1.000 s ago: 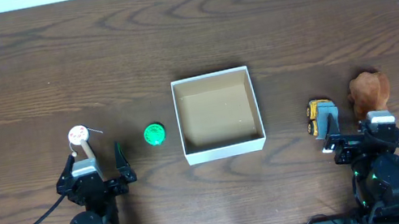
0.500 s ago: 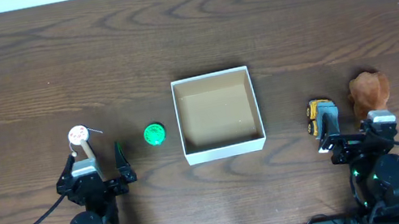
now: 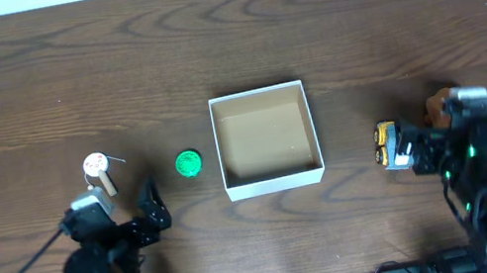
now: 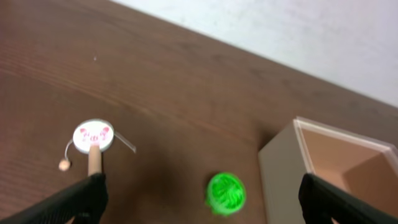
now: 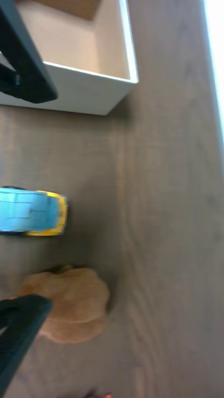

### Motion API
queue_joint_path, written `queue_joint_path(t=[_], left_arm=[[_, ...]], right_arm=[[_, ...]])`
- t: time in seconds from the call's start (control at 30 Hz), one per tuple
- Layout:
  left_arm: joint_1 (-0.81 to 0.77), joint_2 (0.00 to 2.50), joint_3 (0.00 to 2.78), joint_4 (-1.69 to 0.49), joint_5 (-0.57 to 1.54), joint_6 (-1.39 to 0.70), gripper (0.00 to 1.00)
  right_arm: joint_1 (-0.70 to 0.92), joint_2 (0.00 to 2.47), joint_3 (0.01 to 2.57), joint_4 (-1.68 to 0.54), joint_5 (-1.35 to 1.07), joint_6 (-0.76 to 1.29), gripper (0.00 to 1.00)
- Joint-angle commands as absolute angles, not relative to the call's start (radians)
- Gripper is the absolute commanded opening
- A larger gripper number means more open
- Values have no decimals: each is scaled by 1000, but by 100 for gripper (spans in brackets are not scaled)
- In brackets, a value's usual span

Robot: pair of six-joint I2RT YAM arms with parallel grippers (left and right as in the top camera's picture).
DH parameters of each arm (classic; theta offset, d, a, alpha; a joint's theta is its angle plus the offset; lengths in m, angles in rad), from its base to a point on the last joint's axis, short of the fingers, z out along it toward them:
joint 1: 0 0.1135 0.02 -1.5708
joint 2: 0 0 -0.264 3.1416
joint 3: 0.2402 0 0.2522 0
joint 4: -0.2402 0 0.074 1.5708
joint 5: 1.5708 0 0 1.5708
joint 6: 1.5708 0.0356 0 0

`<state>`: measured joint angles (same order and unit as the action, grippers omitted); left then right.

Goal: Pack container
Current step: 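Move right gripper down onto blue-yellow toy truck and grasp it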

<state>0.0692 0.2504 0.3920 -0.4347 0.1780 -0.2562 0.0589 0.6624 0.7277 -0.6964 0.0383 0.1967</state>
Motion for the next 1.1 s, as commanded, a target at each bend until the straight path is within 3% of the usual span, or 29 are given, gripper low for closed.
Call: queue_joint_path(t=[0.0,0.17,0.33,0.57,1.07], left_arm=[[66,388,555,-522,199,-272,98],[66,629,799,-765,199,-266,98],[66,839,969,-989,199,-198,98],[66,954,1013,-1077,199,-196,98],[66,944,1013,-1084,199,-192,98]], right_arm=[[67,814,903,-807,21,175,99],[67,1070,1196,-1127,21,113,99],[67,1218,1350,-1290,-15,99,99],[45,1250,1359,-1295,87,305,99],[26,1379,1305,-1260,157,311,99]])
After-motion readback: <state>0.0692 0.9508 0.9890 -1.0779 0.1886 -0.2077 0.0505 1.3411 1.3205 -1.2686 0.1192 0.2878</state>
